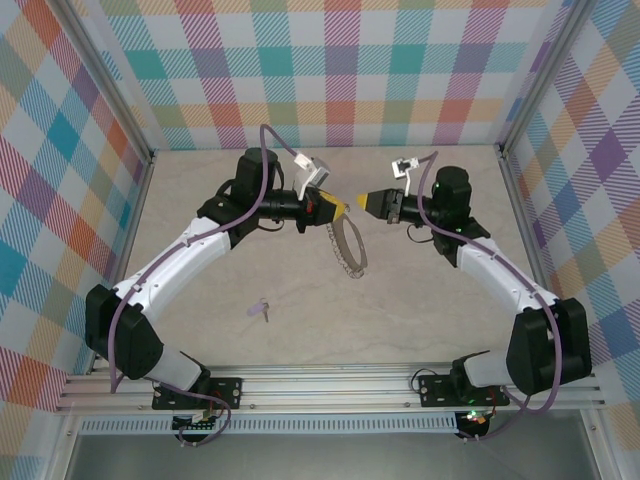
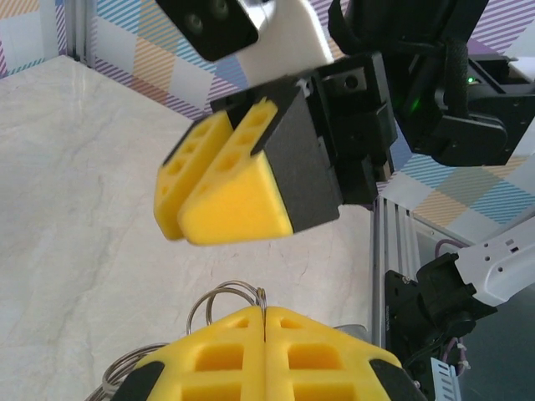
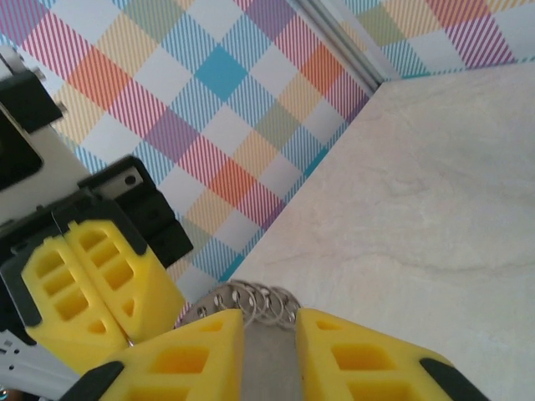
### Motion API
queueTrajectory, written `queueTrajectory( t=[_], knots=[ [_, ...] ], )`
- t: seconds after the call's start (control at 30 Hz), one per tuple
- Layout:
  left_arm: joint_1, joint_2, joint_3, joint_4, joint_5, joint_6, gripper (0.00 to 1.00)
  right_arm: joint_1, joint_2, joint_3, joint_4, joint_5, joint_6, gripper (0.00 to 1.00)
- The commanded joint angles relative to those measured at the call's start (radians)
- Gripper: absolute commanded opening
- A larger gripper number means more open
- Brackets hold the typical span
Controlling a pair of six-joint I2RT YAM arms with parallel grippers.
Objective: Put the keys on the keyring
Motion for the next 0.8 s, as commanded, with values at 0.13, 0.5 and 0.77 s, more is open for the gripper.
queueTrajectory(
  t=[0.13,0.5,0.77],
  knots=[
    [-0.007,-0.024,0.01,0.044,0.043,0.007,0.0,0.055,-0.047,-0.016,0.041,-0.052,-0.005,0.16],
    [-0.007,-0.016,0.01,0.025,0.085,0.007,0.0,0.061,-0.068,0.046,0.024,0.024,-0.025,0.1],
    [-0.006,-0.014,0.014,0.034,0.086,0.003,0.0,0.026,-0.139,-0.027,0.045,0.069,0.003,0.11]
  ],
)
